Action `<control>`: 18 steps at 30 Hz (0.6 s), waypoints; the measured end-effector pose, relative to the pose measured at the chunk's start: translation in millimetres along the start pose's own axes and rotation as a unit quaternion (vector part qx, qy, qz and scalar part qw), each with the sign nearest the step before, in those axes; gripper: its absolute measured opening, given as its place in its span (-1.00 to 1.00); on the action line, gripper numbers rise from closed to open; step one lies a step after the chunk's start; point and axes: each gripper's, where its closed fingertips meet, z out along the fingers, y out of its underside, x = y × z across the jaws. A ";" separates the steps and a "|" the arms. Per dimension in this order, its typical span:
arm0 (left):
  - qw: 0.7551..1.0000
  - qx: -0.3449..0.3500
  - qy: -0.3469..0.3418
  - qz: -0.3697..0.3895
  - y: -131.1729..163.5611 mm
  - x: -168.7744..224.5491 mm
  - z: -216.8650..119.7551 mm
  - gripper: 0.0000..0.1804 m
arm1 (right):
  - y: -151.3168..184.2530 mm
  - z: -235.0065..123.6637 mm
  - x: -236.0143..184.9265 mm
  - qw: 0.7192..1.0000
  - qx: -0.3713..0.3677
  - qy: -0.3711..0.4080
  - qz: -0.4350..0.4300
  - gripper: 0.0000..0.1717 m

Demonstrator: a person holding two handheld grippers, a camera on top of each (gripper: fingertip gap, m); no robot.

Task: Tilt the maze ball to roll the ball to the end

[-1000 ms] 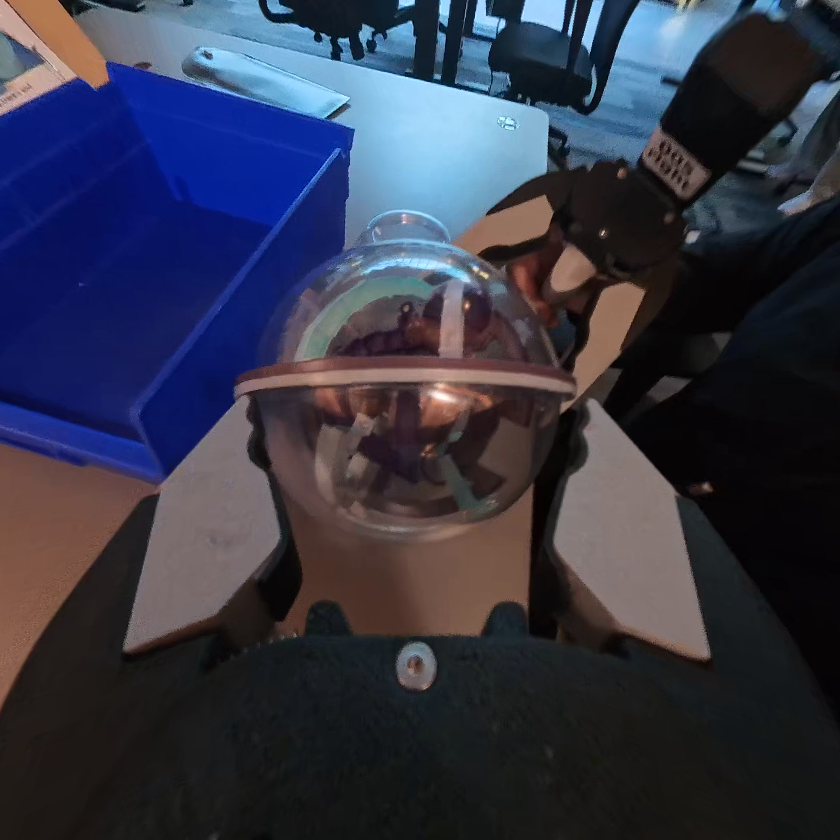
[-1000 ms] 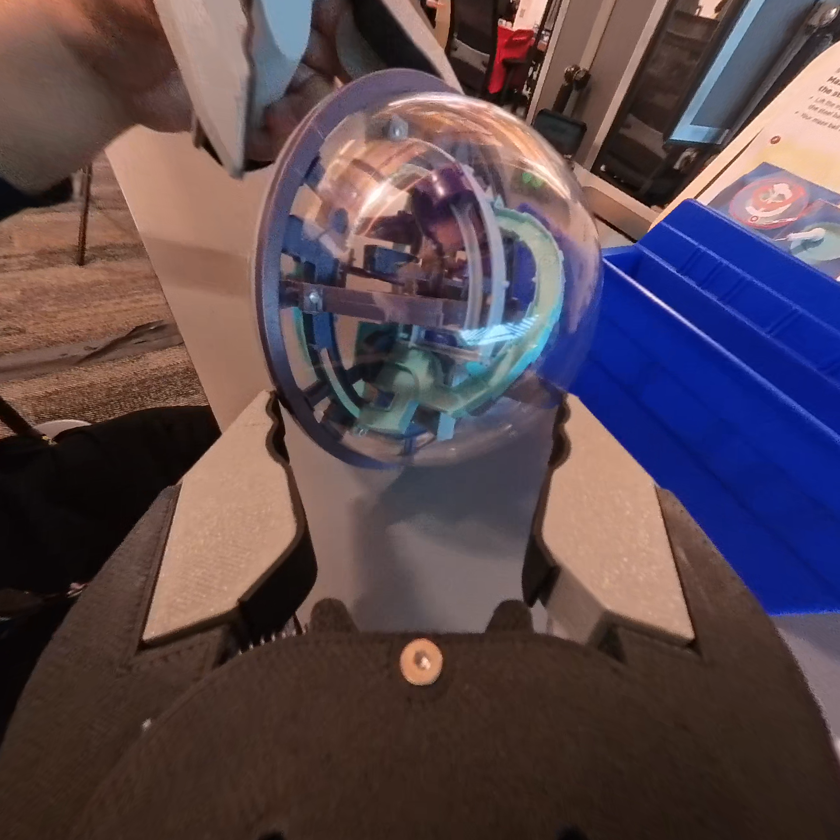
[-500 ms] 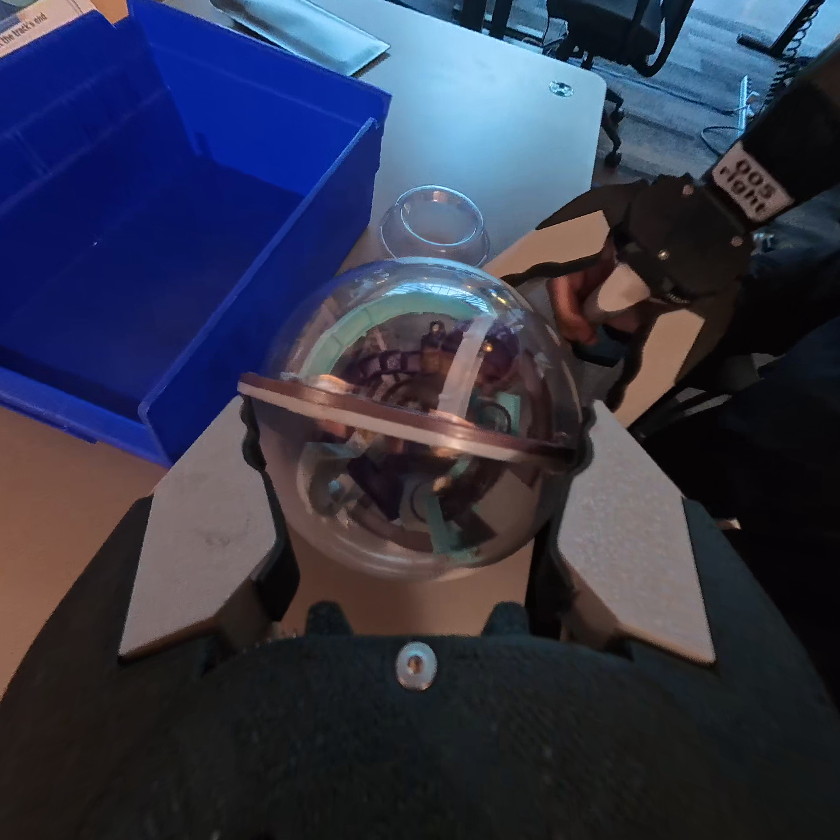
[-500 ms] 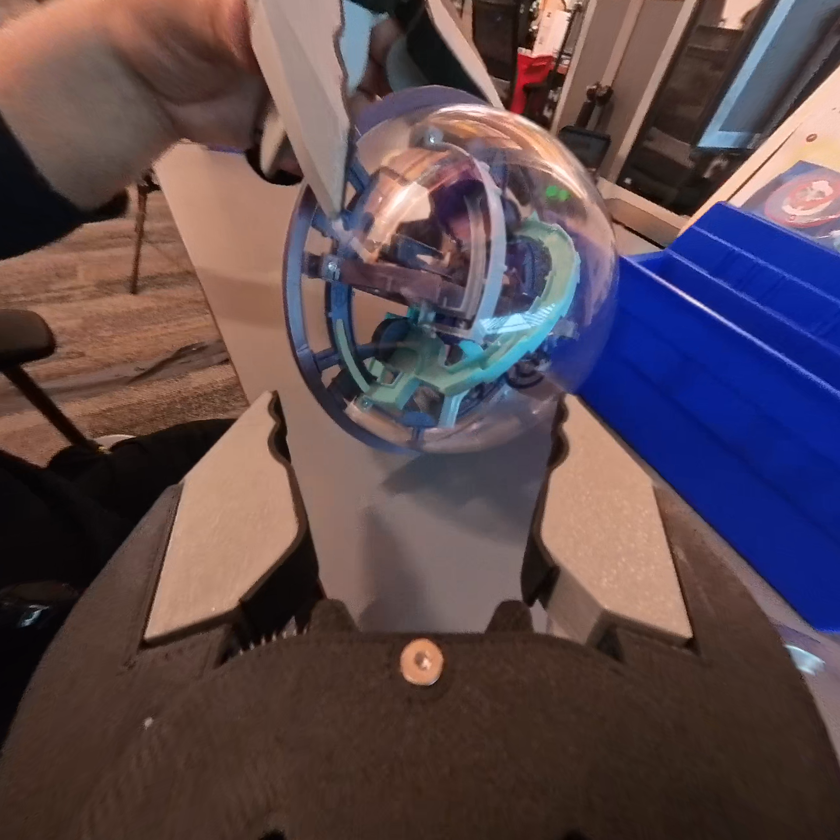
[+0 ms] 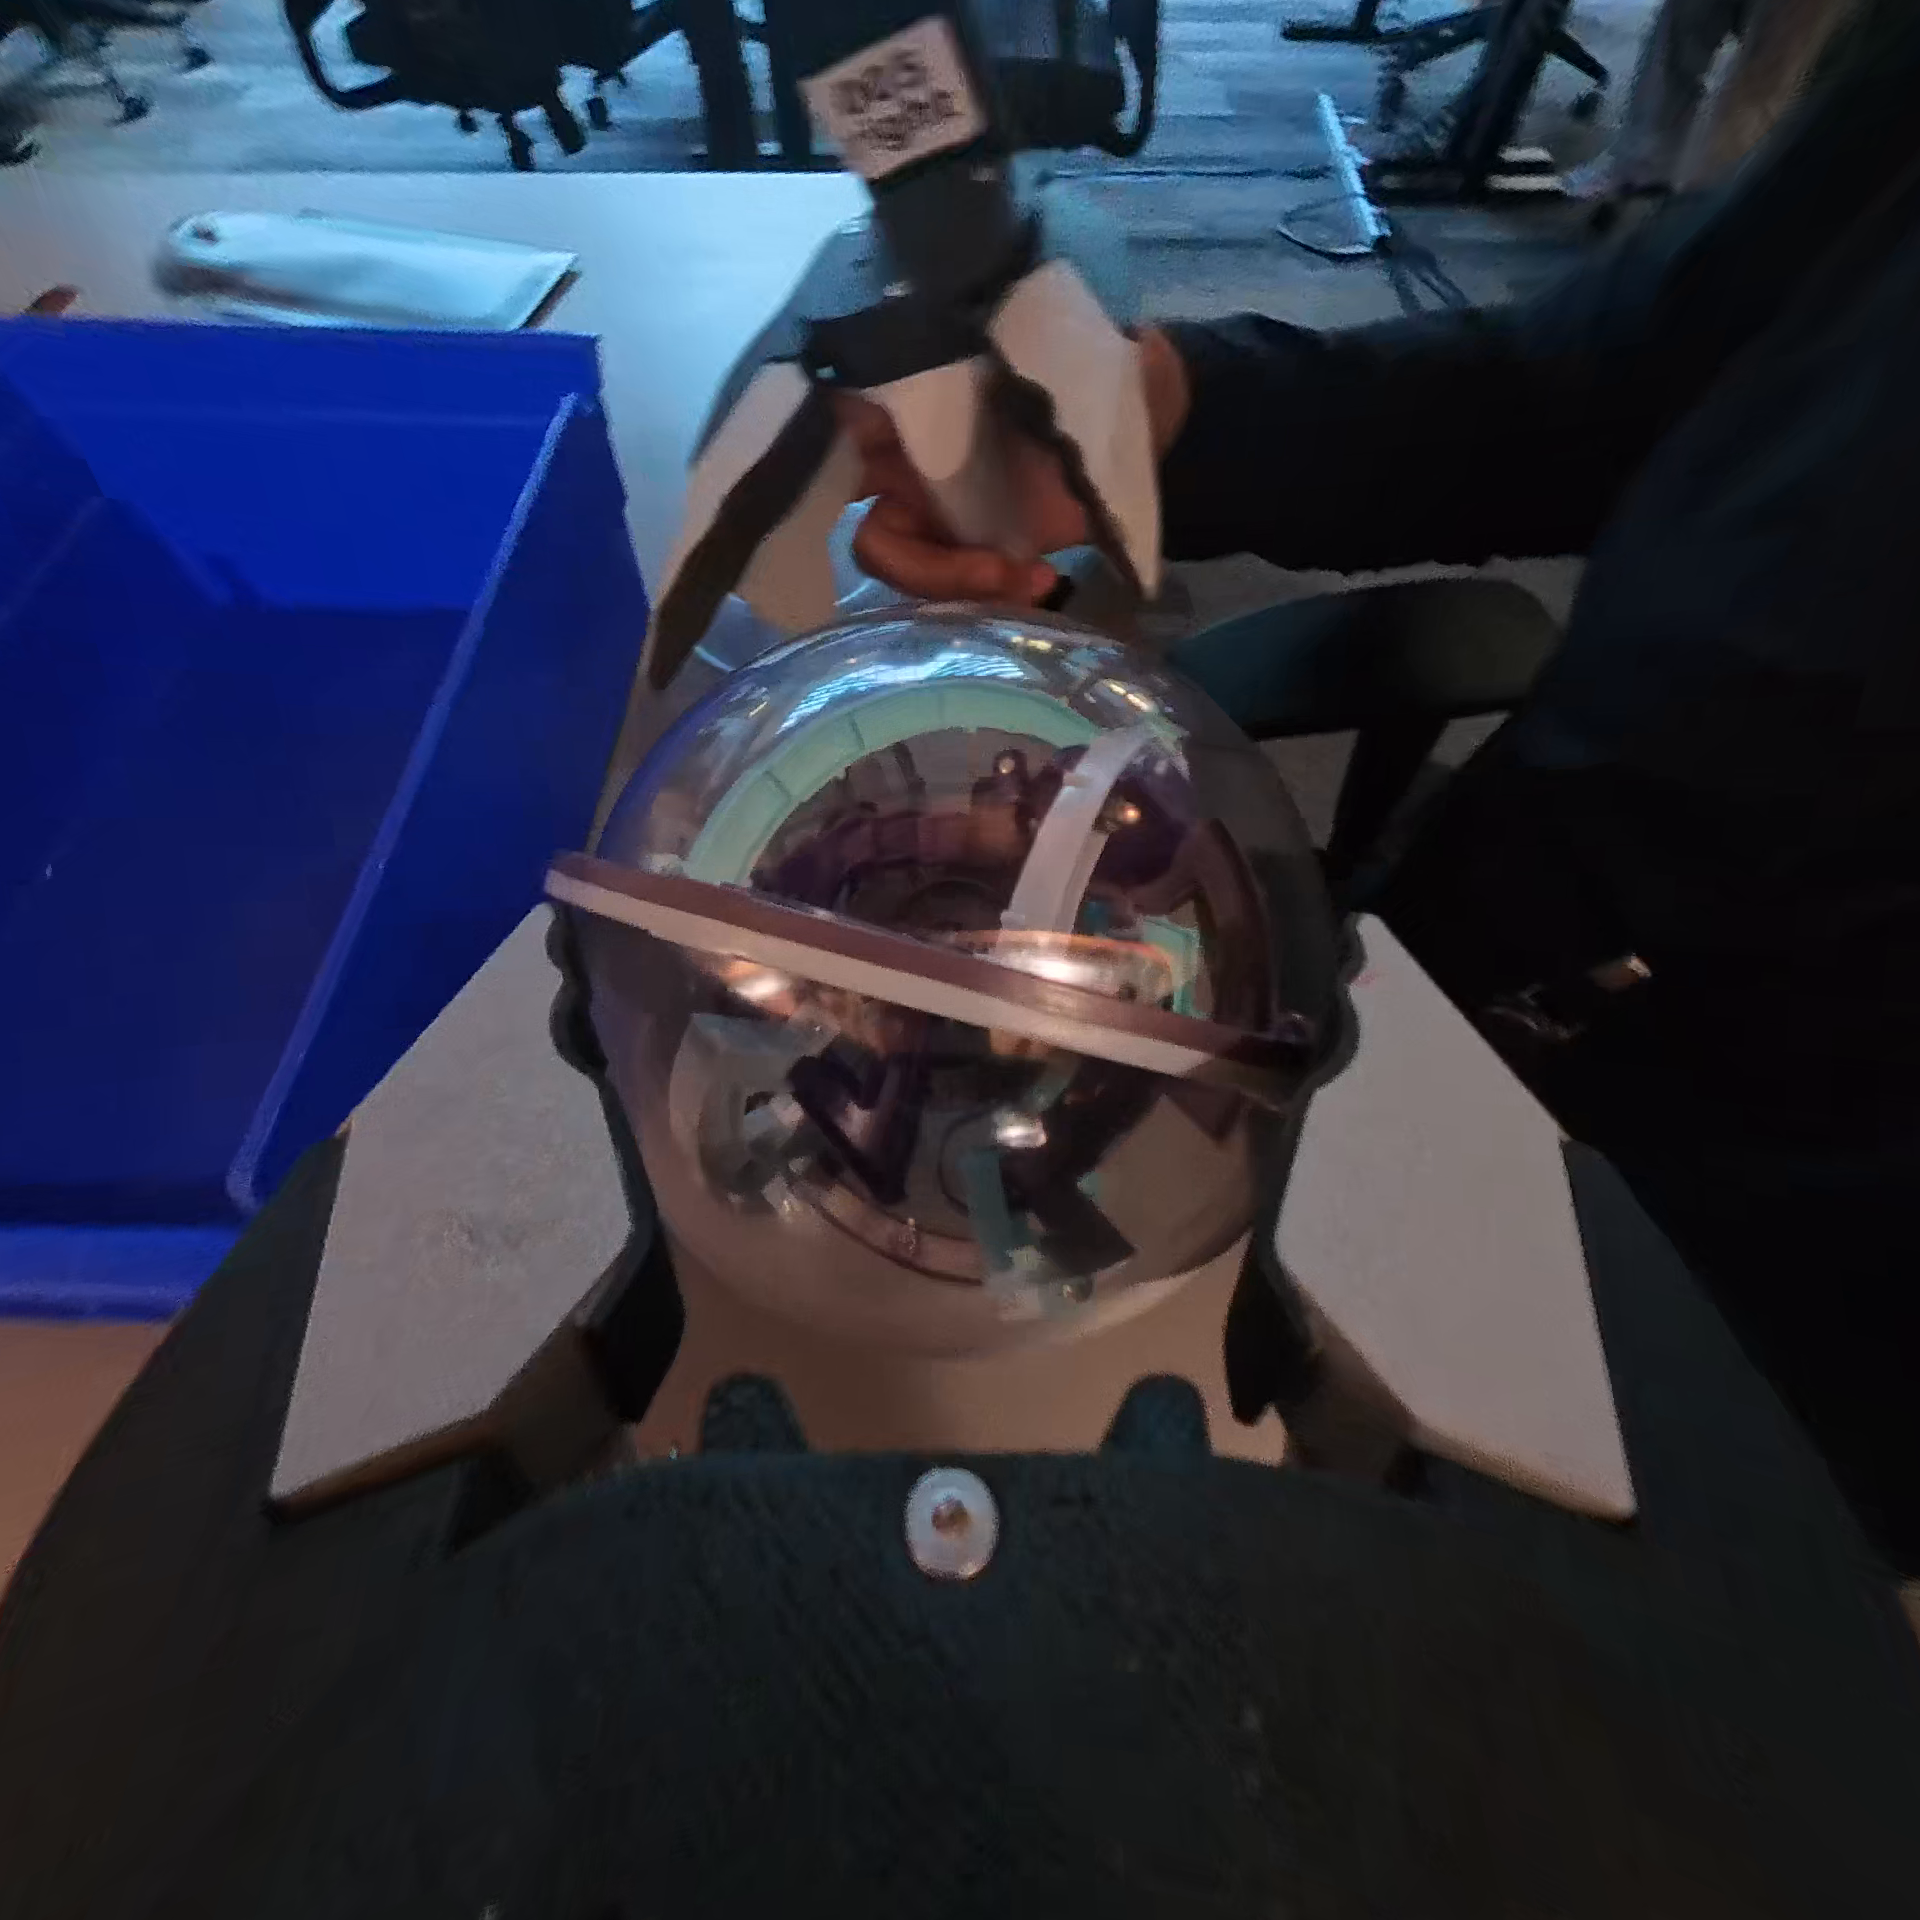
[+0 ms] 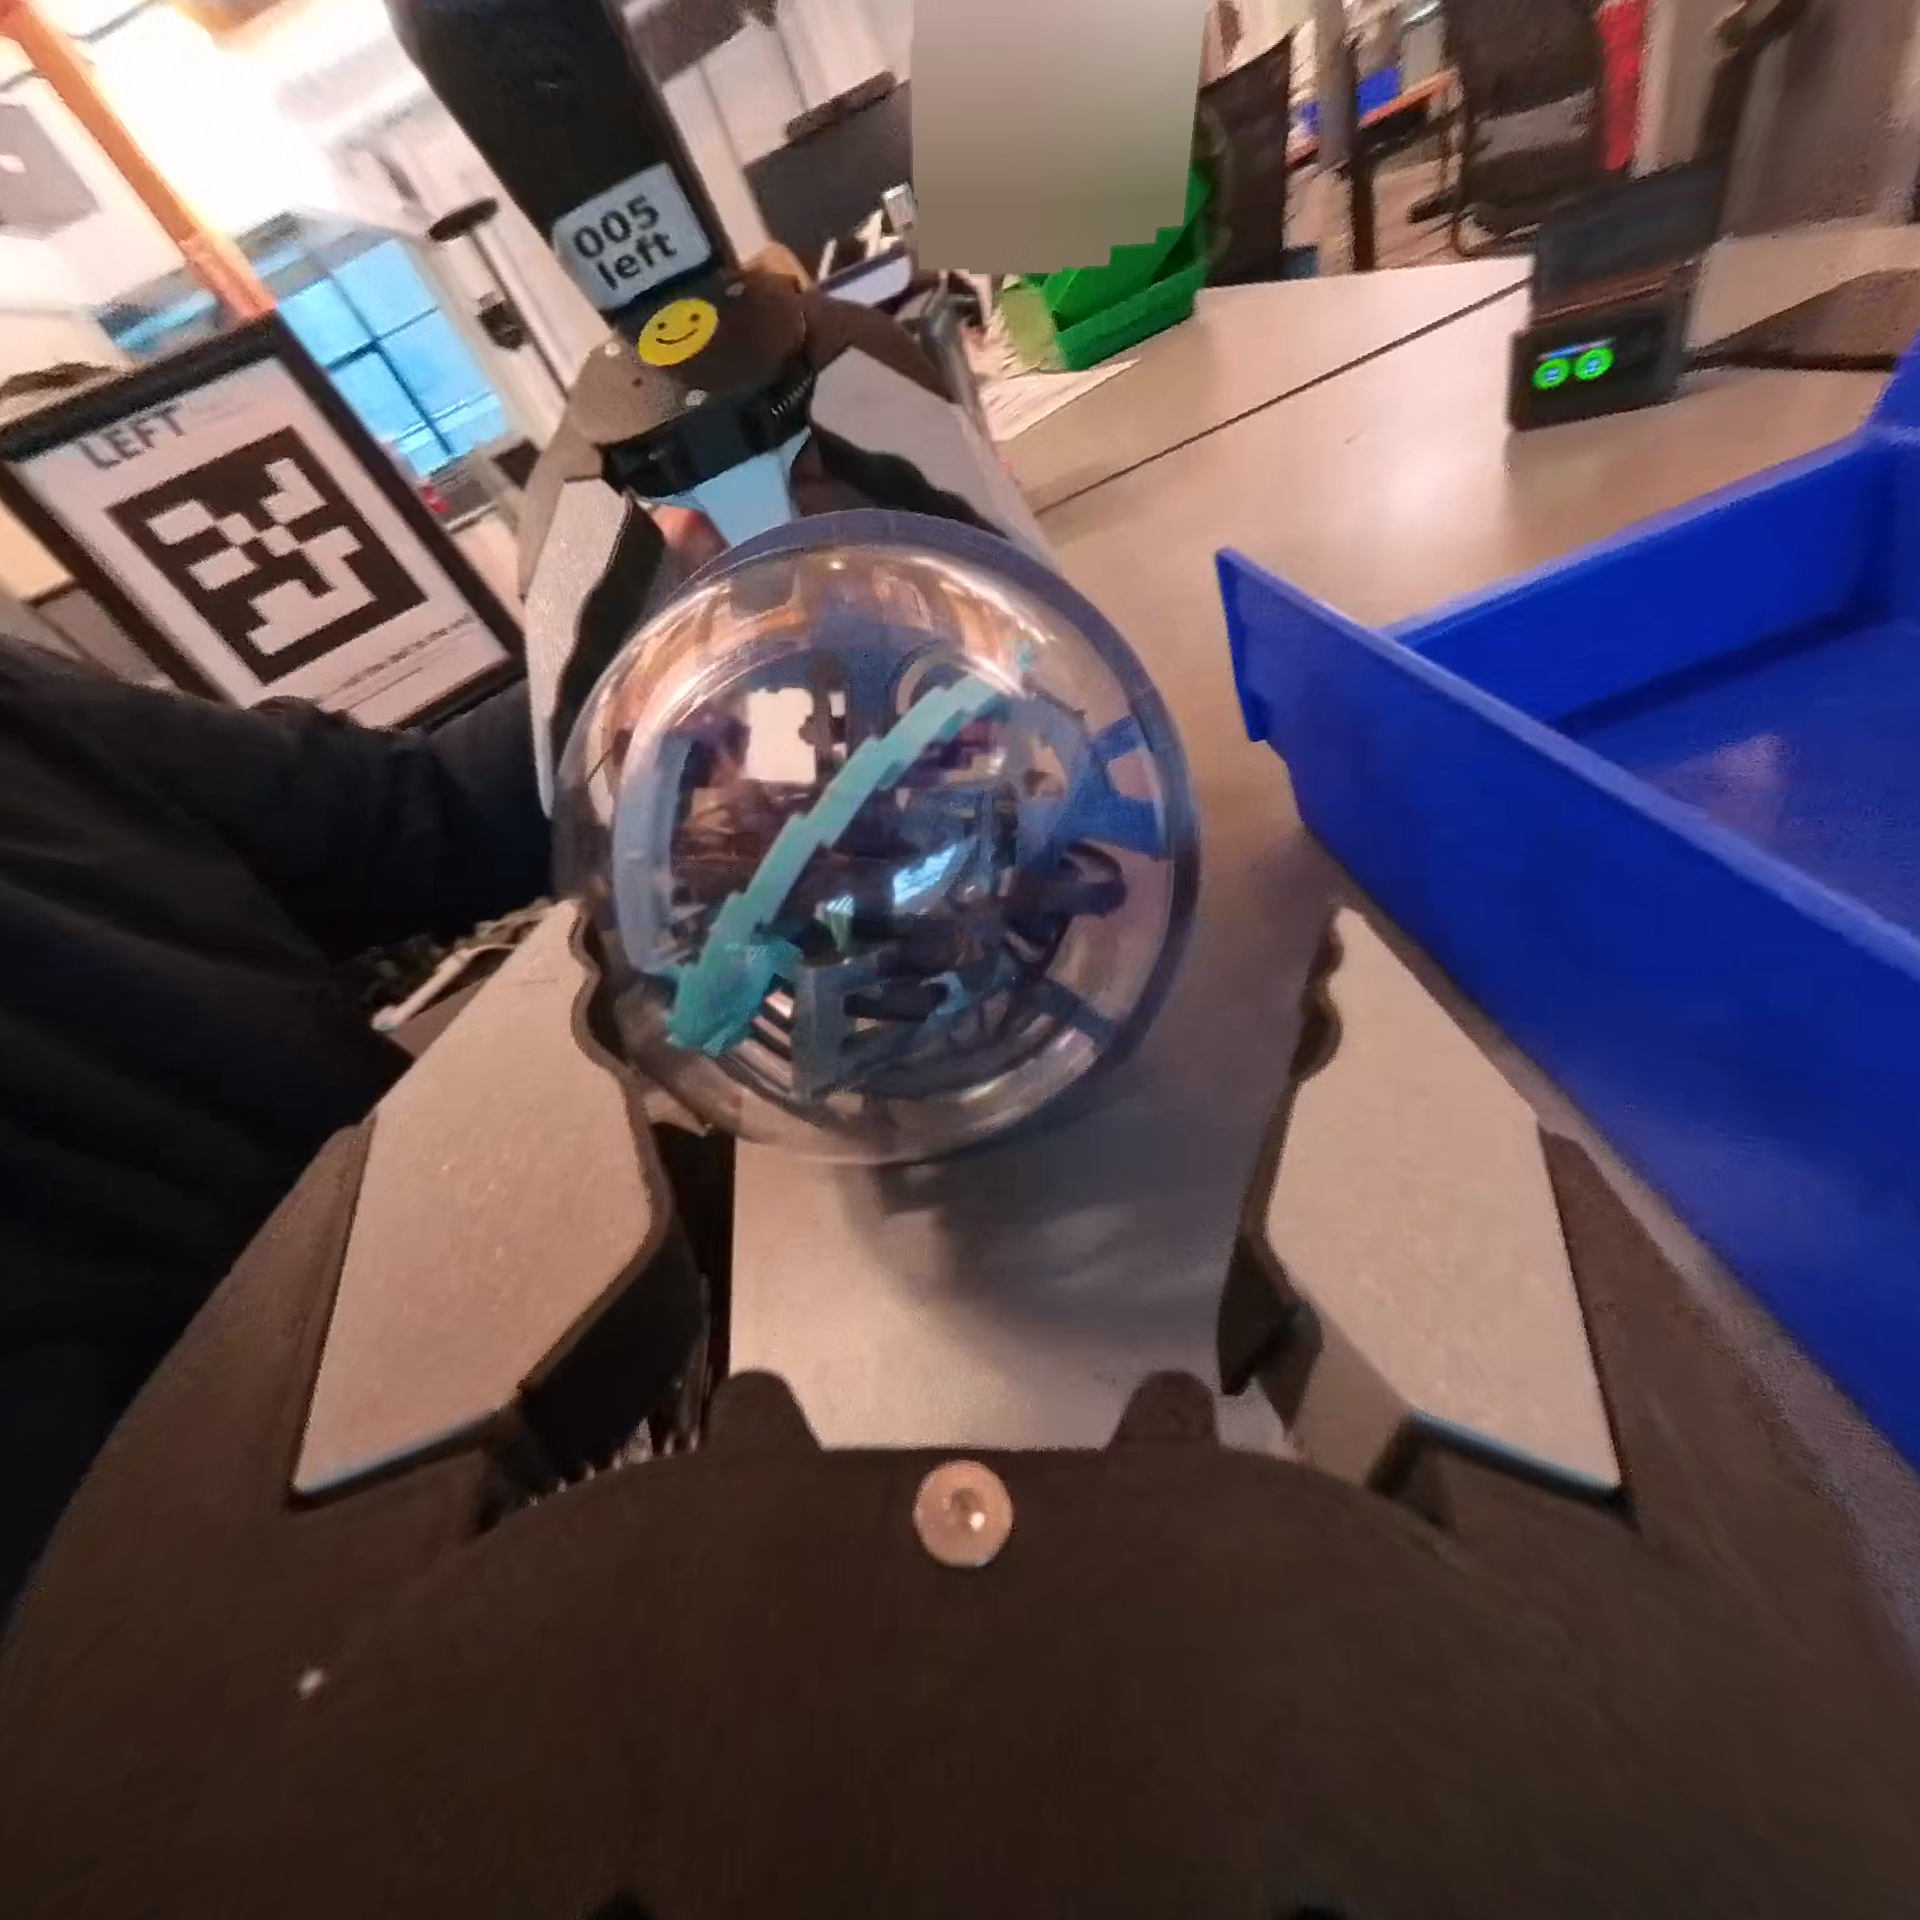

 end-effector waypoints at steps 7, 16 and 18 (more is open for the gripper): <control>0.998 0.006 0.047 0.045 -2.1 4.5 2.7 0.50 | 8.5 28.7 -3.5 0.994 -0.055 -0.094 0.009 0.65; 0.994 0.016 0.065 0.086 -2.2 11.1 2.3 0.50 | 24.0 43.2 -21.9 0.978 -0.071 -0.189 0.052 0.68; 0.993 0.013 0.067 0.100 -2.2 12.3 3.3 0.50 | 27.5 45.9 -23.4 0.974 -0.079 -0.203 0.063 0.75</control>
